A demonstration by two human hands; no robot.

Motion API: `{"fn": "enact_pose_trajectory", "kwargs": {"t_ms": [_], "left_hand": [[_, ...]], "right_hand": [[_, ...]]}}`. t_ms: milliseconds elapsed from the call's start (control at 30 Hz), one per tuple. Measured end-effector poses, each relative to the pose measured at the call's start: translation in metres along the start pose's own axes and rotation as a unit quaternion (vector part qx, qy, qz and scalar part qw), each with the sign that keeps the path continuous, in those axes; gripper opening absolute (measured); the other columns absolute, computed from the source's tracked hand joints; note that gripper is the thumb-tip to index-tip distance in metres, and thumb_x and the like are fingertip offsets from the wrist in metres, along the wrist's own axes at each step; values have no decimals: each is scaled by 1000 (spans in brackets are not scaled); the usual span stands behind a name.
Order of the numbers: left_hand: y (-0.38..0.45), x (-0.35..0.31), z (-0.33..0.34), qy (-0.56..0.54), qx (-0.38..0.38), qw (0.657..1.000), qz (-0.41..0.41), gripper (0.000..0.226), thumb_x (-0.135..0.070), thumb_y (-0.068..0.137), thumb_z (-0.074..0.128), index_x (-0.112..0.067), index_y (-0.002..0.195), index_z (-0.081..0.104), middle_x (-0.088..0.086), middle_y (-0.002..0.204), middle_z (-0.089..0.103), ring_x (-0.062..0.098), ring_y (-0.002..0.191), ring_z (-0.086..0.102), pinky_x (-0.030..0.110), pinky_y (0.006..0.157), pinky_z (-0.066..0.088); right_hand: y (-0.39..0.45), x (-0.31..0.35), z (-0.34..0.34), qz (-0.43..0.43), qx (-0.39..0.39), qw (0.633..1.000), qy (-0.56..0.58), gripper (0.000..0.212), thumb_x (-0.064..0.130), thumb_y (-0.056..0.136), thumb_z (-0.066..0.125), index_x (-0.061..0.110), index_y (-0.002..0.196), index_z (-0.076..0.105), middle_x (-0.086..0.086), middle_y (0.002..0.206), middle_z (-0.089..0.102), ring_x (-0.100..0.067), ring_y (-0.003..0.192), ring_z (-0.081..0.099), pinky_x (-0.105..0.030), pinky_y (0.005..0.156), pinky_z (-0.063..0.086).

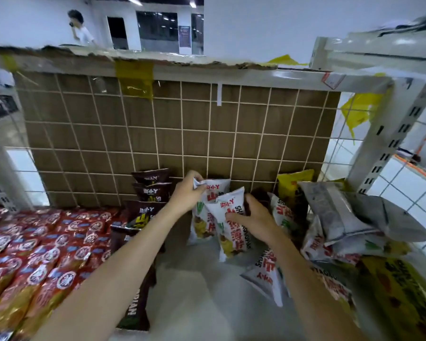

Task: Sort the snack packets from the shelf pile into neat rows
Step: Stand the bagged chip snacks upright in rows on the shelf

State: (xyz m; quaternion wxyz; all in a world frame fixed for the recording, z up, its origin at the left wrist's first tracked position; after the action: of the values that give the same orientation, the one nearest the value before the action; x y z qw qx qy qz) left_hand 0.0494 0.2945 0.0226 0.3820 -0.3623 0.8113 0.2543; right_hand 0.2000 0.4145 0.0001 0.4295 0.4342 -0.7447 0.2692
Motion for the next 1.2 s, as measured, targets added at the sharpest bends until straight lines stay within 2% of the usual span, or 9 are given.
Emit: {"fn": "enact_pose_trajectory", "kwargs": {"t_ms": [233,367,433,600,700,800,867,1033,1200], "left_hand": [[18,7,-45,53,-9,999,3,9,-12,94,51,-14,102,53,4,99,54,14,79,49,21,56,35],[26,14,-51,70,4,997,-8,17,-11,92,55,-12,109,59,5,108,56,15,92,51,21,59,34],[28,11,-53,88,22,996,27,17,-13,92,57,-11,108,61,2,109,58,15,101,52,20,73,34],[29,1,-62,197,47,968,151,20,-14,92,57,-11,109,67,4,112,66,18,105,59,31,89,46],[31,-9,-65,319,47,923,210,25,-21,94,52,-15,113,67,0,116,62,20,109,55,37,89,46],[36,-8,-69,362,32,906,219,24,-21,95,49,-17,113,65,0,118,61,20,108,55,34,85,45],[38,-4,-69,368,29,904,214,24,-19,96,49,-16,113,65,1,117,62,21,107,56,34,84,46],[38,3,-68,344,13,913,221,22,-17,96,48,-14,110,65,4,109,64,23,100,58,34,79,48],[37,10,-65,307,-19,924,226,17,-11,93,49,-11,102,64,6,98,64,24,92,59,33,71,45]], "right_hand": [[4,17,43,-13,-88,986,141,33,25,84,70,22,110,51,13,96,60,8,78,56,-8,58,45],[9,24,69,-20,-125,980,154,28,25,83,71,22,103,52,12,93,62,2,82,61,-15,67,49],[12,26,79,-25,-129,979,158,28,26,83,72,21,103,53,11,94,64,-3,86,64,-19,71,52],[17,27,93,-35,-136,973,180,27,26,82,72,23,100,52,13,89,64,1,79,63,-17,69,53],[24,24,107,-34,-167,965,198,24,25,85,70,23,102,52,6,93,68,-12,88,67,-32,76,56],[28,30,120,-48,-197,948,244,23,14,90,64,16,107,49,9,95,64,4,85,64,-14,70,52],[29,33,127,-53,-215,942,254,24,13,92,60,16,110,45,11,96,60,13,80,60,-8,67,47],[31,33,138,-70,-229,939,247,26,14,94,58,26,109,41,11,102,60,13,87,59,-9,72,46],[38,30,142,-77,-217,945,233,27,11,94,57,21,112,40,12,104,59,11,89,59,-10,75,47]]}}
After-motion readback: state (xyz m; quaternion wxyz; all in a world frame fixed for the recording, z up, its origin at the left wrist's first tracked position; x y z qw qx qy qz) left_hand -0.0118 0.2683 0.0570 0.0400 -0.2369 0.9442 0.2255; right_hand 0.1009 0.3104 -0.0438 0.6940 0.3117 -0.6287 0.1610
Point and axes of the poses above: each hand's wrist, its own y-axis towards the middle knuckle, its own z-axis out of the palm, x = y × z, the point moved 4 cm from there along y, towards the middle knuckle
